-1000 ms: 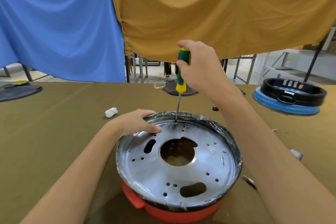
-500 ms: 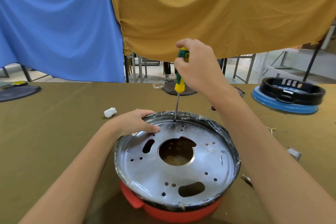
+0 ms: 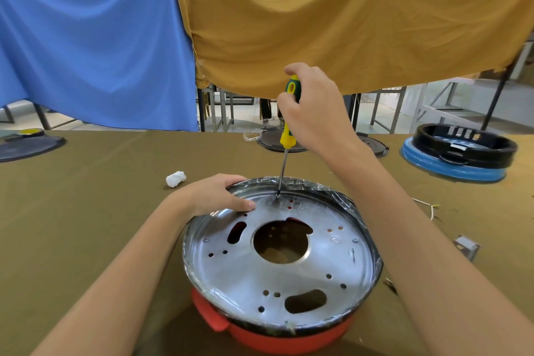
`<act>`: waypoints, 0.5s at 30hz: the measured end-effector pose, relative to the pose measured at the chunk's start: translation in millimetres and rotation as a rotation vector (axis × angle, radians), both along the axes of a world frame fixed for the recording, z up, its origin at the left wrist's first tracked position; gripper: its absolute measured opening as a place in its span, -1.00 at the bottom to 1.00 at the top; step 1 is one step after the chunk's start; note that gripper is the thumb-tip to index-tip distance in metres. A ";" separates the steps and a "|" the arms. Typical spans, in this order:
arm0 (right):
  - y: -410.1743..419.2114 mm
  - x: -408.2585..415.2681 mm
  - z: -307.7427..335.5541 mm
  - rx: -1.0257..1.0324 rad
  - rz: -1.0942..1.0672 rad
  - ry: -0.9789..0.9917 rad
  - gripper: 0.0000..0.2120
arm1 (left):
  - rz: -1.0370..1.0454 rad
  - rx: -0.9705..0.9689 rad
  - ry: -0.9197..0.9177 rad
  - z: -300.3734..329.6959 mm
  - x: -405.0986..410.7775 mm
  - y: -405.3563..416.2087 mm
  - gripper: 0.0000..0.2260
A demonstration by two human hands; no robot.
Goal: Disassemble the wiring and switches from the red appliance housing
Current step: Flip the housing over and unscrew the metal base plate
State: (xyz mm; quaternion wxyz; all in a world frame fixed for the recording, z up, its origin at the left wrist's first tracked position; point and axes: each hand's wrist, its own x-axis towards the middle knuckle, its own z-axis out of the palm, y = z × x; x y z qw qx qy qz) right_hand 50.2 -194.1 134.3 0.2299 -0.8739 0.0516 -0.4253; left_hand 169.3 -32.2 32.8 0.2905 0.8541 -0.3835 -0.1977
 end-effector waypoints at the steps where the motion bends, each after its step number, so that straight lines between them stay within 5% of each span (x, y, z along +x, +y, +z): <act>1: 0.4 0.8 -1.2 -0.010 -0.001 0.007 -0.63 | 0.001 0.002 -0.001 -0.1 -0.2 -0.1 -0.82; 15: -2.5 1.0 -2.3 0.070 0.038 0.007 -0.68 | 0.015 0.019 -0.037 0.1 -0.1 0.0 -0.82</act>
